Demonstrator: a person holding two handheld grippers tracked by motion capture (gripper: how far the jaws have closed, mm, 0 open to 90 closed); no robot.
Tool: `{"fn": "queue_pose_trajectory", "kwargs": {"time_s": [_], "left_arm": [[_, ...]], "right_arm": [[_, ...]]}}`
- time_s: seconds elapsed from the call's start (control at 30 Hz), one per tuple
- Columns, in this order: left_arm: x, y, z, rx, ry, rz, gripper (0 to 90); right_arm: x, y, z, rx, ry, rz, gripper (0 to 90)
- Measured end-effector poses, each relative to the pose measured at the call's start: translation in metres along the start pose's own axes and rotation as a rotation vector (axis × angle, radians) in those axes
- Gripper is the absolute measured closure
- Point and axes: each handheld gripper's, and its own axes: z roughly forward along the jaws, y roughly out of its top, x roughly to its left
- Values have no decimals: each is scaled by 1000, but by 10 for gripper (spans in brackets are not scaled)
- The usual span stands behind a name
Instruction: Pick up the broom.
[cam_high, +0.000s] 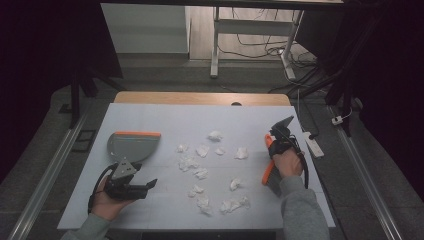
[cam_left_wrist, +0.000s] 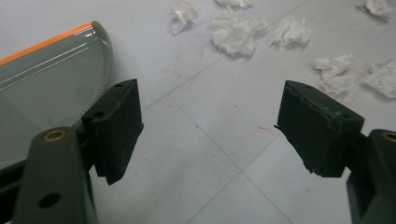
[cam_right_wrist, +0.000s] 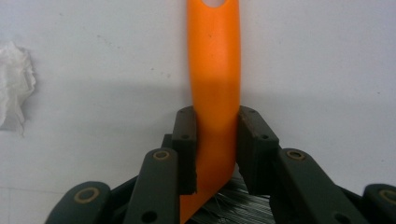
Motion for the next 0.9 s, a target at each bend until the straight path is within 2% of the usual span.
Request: {"fn": "queue_pose_trajectory", "kwargs": {"time_s": [0.2,0.33,0.4,0.67,0.9], "left_arm": [[1,0,0,-1,3,-5,232],[2,0,1,1,6,-11,232],[3,0,1,3,7,-15,232],[3,0,2,2,10,-19,231],[3,1,3,4,12,-21,231]], "right_arm": [[-9,-2,-1,-18,59,-7,709],[-14,-6,-2,-40,62,-18,710],[-20,-10,-8,-72,95,-22,710],[-37,-22,-35,-185,171,-42,711],[-44,-30,-63,-301,270,-41,710]]}}
